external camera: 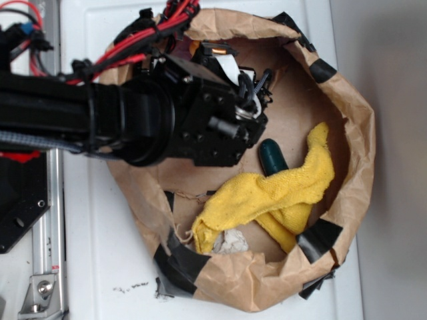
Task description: Grab the yellow duck.
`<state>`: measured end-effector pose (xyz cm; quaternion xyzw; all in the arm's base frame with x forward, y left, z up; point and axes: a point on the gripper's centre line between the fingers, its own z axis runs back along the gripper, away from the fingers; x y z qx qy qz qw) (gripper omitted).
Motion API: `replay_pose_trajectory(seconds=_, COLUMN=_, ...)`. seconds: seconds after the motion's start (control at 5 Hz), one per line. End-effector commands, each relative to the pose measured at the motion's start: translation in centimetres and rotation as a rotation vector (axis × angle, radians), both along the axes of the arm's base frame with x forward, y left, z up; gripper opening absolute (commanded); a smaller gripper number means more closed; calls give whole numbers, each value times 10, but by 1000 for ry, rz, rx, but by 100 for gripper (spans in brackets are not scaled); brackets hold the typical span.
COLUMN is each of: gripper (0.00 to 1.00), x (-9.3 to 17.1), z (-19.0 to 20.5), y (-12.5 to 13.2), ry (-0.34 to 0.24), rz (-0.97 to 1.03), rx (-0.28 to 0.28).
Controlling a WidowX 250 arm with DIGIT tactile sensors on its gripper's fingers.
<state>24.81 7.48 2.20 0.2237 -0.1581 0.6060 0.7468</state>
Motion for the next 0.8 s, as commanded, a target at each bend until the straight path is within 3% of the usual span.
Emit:
replay_pose_trajectory(seconds=0.0, gripper=100, x=-12, z=7, y=23, ry=-58, rz=61, rx=45)
replay_pose_trajectory(seconds=0.2, gripper=100, x=-20, z=10, y=34, ry=-41, rz=30, rx=140)
replay_pose_trajectory(seconds=0.4, gripper=100, x=-27, z=10, y=41, ry=-25, rz=55, rx=170)
replay_pose_trajectory(seconds=0.6, gripper=0, x=-27, z=7, y=40, ry=-40, rz=74, rx=179)
